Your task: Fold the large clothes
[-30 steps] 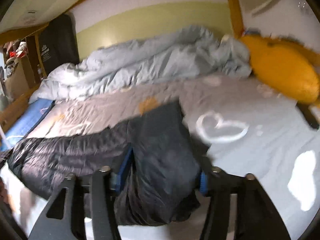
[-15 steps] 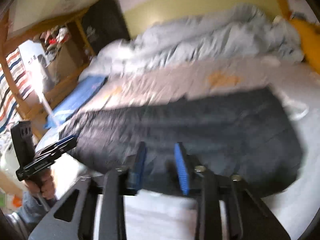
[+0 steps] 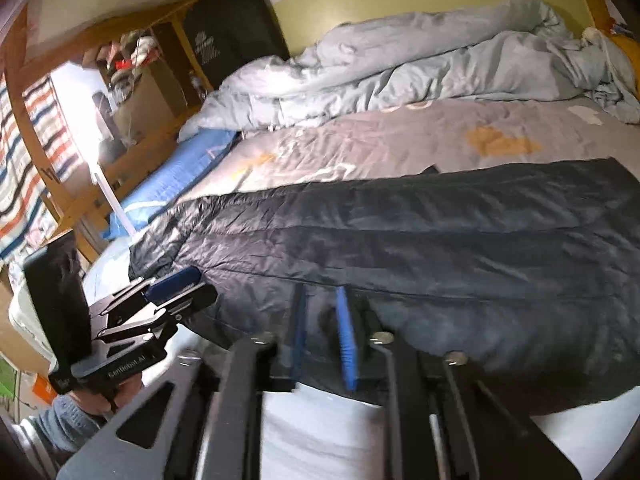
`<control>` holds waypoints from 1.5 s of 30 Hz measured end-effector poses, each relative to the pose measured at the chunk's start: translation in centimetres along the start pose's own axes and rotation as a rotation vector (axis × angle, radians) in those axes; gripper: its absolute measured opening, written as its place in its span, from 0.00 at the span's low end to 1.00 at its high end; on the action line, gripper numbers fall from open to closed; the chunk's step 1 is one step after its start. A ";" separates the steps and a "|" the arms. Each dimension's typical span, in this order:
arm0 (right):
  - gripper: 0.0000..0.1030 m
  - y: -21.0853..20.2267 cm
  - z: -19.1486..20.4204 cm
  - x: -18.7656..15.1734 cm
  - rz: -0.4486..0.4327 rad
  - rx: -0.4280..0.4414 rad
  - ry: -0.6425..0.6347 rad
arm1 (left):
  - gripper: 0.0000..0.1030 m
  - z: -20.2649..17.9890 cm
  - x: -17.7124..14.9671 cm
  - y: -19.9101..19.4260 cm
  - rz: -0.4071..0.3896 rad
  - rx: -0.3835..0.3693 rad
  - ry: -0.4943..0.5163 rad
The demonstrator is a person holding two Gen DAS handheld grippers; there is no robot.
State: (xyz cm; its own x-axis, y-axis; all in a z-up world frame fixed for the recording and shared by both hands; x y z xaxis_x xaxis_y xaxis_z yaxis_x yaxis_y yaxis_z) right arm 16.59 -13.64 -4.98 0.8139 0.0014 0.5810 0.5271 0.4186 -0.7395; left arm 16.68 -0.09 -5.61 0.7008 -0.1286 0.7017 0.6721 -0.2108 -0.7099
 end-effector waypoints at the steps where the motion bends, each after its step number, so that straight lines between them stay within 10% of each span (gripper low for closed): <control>1: 0.04 0.7 0.5 0.2 0.015 -0.029 -0.010 | 0.47 0.4 -0.3 0.1 -0.028 0.034 0.001; 12: 0.00 8.3 -1.2 0.7 0.220 -0.220 0.051 | 0.47 0.9 -1.5 3.0 -0.015 0.074 0.008; 18: 0.00 6.2 -1.1 4.4 0.133 -0.212 0.104 | 0.47 1.3 -1.5 3.5 0.007 0.062 -0.021; 33: 0.00 10.8 -4.2 8.8 0.231 -0.233 0.228 | 0.50 1.5 -1.2 4.0 0.022 0.053 -0.028; 45: 0.00 10.1 -4.5 7.8 0.224 -0.245 0.227 | 0.54 1.3 -1.3 3.8 0.020 0.061 -0.023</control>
State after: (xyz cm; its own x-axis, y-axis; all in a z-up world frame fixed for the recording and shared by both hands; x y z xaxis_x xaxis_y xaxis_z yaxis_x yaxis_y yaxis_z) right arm 29.38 -13.51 -9.51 0.9340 -0.1444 0.3268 0.3511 0.2018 -0.9143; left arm 18.65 0.58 -9.35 0.7188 -0.1099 0.6865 0.6710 -0.1490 -0.7264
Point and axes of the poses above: each gripper's, at about its wrist camera, not at the fingertips, and y roughly the way its jaws point, z to its left, x to its top, the point moved 5 cm from there along y, roughly the way its jaws point, and after that the axes turned 13 degrees about z, right-handed, at the moved point
